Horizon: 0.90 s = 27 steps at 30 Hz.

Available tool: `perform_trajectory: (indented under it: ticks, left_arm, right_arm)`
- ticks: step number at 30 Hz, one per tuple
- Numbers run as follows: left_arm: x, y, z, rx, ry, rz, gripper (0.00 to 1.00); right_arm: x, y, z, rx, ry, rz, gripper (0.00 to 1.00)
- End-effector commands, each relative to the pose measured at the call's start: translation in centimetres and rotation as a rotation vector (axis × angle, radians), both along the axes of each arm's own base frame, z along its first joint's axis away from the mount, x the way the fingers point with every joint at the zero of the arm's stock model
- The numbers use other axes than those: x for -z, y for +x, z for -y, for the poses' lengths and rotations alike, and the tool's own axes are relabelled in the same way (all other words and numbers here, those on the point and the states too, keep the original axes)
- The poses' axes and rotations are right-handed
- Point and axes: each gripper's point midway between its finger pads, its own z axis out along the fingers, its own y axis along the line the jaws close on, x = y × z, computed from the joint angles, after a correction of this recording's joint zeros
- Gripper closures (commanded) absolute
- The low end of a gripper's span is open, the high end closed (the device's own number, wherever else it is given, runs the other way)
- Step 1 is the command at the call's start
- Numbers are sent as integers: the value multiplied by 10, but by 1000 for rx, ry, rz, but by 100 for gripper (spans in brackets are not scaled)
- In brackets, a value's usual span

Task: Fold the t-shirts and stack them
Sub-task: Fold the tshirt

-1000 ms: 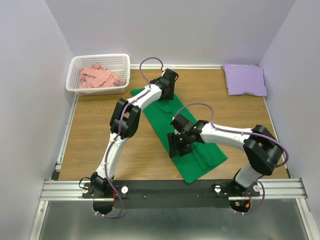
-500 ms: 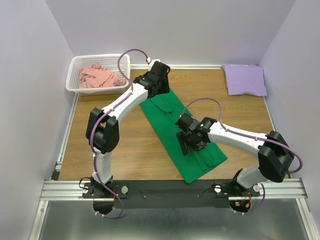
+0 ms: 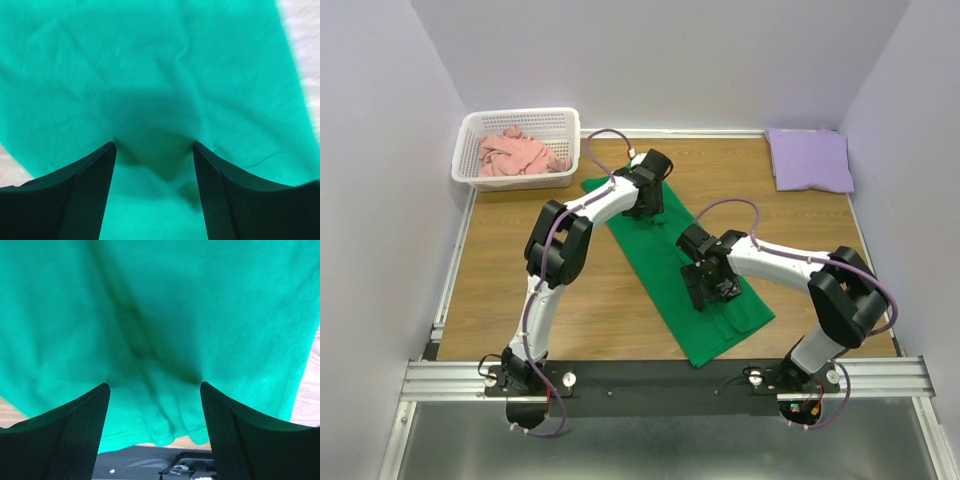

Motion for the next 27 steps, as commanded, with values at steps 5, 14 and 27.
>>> perform_trajectory:
  ticks: [5, 14, 27]
  left_arm:
    - [10, 26, 9, 23, 15, 15, 29]
    - [34, 61, 5, 99, 62, 10, 29]
    - [-46, 43, -35, 5, 45, 118, 29]
  right_arm:
    - [31, -28, -19, -45, 117, -196, 27]
    - [23, -19, -95, -13, 280, -204, 27]
    - [-33, 16, -131, -77, 328, 66, 26]
